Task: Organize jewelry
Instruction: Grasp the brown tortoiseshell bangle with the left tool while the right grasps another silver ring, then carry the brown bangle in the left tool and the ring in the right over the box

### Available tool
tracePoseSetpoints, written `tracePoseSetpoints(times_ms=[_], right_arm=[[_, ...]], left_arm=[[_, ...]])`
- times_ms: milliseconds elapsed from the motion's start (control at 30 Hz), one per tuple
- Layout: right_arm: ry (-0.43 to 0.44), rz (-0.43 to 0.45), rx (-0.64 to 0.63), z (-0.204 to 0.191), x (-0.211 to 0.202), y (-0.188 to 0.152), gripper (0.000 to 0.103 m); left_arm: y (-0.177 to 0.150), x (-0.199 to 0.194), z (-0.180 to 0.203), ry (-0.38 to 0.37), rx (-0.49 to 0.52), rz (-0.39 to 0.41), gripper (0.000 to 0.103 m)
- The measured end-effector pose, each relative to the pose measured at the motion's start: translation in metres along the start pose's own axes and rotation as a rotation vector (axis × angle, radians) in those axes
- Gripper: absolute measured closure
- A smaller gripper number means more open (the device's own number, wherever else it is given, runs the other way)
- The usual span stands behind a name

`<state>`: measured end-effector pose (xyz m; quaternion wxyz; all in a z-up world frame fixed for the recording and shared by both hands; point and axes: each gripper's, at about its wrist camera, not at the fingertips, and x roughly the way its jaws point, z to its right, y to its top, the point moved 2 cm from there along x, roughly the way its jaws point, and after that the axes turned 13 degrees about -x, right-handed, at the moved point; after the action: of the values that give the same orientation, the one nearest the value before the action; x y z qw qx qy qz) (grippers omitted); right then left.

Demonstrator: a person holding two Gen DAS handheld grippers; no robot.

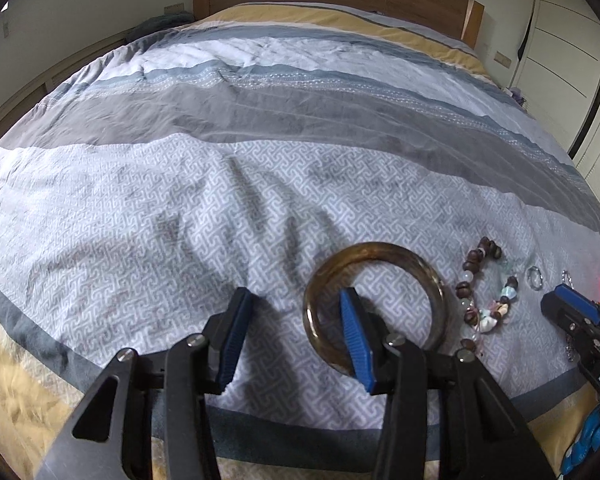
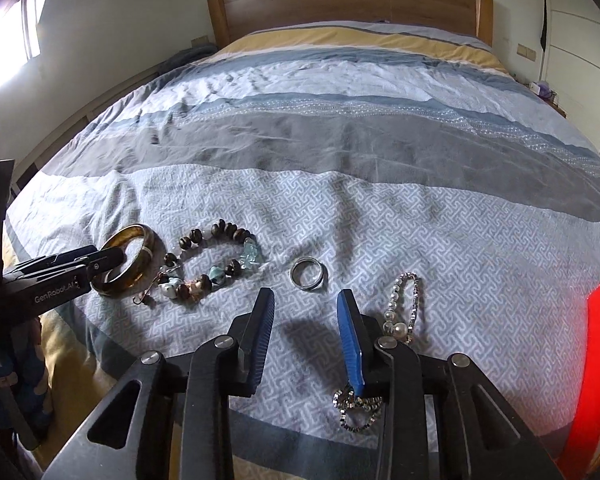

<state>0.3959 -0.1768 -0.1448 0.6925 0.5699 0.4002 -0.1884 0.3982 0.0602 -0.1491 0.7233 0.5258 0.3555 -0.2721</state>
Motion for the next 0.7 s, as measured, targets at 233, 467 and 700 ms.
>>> tracePoseSetpoints(times_ms=[233, 467, 700], right_arm=[[-0.01, -0.019, -0.012, 0.0, 0.021, 0.006, 0.071], [-0.02, -0.034, -0.027, -0.001, 0.033, 0.009, 0.083], [0.015, 0.017, -0.003, -0.003, 0.007, 0.009, 0.083]], left_arm=[[-0.004, 0.001, 0.004, -0.029, 0.018, 0.01, 0.092], [-0.002, -0.01, -0.002, -0.061, -0.025, 0.041, 0.094], [0.001, -0.04, -0.008, -0.057, -0.059, 0.074, 0.095]])
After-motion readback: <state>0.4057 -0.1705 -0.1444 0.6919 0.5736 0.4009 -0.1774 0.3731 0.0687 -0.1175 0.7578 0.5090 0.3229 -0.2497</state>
